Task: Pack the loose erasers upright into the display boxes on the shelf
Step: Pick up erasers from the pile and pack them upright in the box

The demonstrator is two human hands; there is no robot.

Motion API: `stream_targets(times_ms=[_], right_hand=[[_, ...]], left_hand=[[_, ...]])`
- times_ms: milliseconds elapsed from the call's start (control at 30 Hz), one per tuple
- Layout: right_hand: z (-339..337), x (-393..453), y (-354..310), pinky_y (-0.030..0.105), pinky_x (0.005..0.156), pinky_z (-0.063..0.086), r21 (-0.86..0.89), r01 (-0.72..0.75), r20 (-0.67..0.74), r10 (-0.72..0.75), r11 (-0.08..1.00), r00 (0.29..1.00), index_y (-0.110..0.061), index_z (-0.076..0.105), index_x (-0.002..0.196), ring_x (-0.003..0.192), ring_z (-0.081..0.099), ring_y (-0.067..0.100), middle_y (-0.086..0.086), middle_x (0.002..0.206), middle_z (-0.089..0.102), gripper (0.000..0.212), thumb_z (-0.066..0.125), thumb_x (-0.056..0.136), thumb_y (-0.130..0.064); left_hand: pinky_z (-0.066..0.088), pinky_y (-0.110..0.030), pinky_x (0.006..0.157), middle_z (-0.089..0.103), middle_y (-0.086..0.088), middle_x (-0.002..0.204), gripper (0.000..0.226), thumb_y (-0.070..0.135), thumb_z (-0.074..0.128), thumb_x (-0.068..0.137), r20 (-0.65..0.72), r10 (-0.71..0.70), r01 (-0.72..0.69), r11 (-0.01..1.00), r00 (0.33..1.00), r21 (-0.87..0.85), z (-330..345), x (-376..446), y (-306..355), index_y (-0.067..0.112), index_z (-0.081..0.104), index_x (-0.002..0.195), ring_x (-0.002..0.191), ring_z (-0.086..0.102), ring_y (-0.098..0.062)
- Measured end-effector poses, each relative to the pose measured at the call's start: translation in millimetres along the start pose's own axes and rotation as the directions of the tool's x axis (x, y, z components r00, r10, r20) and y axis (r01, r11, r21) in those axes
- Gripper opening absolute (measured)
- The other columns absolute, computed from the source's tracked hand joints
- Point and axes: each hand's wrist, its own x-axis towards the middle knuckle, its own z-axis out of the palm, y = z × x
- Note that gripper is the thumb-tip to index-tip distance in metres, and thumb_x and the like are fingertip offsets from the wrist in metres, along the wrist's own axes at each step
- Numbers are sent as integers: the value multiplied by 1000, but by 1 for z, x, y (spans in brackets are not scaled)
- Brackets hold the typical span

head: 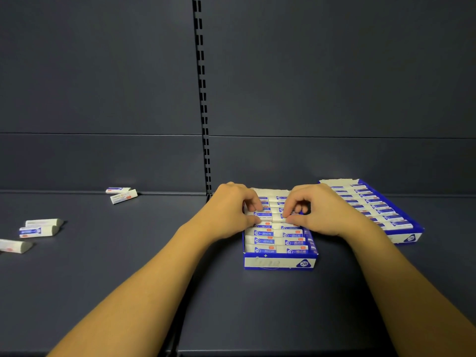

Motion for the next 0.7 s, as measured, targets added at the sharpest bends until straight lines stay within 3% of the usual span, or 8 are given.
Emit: stream_targets(times_ms=[467, 700], right_hand=[[0, 1, 1, 22, 65, 54, 7, -42, 6, 41, 999, 999, -26, 74, 77, 74, 62, 9, -10, 86, 65, 15, 84, 79, -16], [-2, 0, -2, 16, 62, 50, -32, -36, 37, 37, 999, 999, -26, 73, 77, 77, 61, 2, -13, 88, 64, 14, 85, 77, -21]], left_hand=[[38, -19, 82, 65, 9, 110, 23, 30, 79, 85, 47, -12, 11, 1000, 999, 25, -2, 3, 5, 25, 78, 107, 105, 51, -8], [31, -8, 69, 65, 9, 107, 22, 32, 80, 84, 56, 27, -30, 997, 998, 66, -2, 3, 5, 25, 77, 104, 99, 48, -6]])
